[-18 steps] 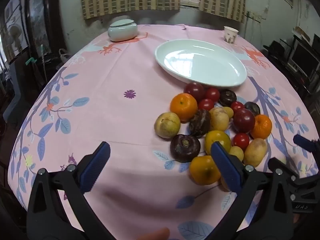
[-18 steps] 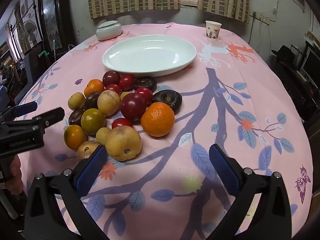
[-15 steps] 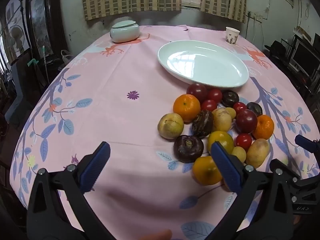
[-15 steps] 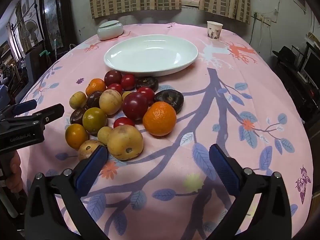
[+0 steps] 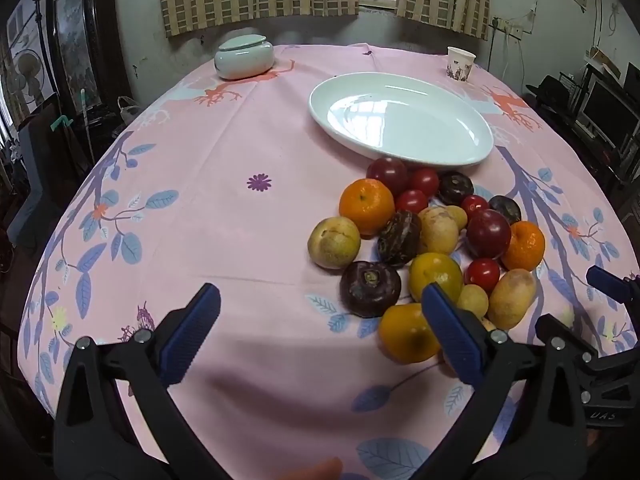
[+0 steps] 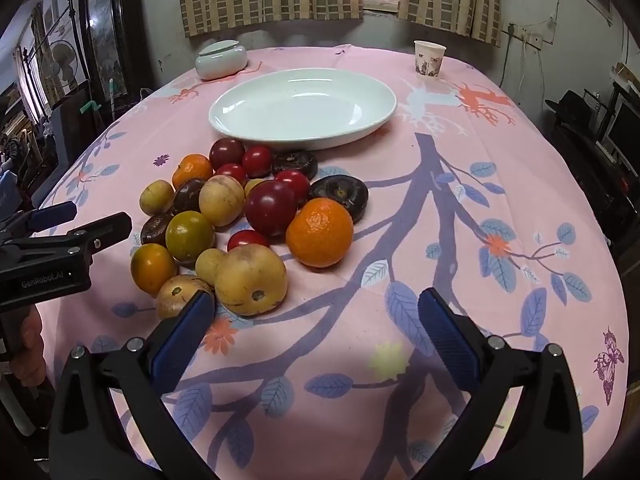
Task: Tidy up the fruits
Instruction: 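Move both tools toward the fruit pile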
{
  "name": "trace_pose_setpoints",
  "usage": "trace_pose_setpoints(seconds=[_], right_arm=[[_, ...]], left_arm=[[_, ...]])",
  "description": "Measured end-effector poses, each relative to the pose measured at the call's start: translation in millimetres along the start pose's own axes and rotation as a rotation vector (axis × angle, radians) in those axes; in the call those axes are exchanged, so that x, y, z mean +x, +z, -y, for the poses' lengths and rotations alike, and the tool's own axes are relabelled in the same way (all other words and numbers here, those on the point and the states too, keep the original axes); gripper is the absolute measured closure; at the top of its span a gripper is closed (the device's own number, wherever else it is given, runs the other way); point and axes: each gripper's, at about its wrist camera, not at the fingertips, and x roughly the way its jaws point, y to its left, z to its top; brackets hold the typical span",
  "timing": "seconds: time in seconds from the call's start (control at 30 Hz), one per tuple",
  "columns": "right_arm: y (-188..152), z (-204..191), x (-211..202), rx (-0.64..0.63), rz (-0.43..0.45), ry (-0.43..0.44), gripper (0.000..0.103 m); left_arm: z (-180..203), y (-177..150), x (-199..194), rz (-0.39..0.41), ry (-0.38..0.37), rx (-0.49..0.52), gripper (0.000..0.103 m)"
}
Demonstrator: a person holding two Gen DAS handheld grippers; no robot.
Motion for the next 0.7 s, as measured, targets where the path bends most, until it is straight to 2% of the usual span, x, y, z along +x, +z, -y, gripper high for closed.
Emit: trace_pose_setpoints(seconds=[0.7], right_arm=[[1.2, -5.1, 2.5, -0.01, -0.004, 0.005, 0.001]], left_arm=[[2.8, -1.0, 0.6, -0.008, -0.008, 0.007, 0.002]])
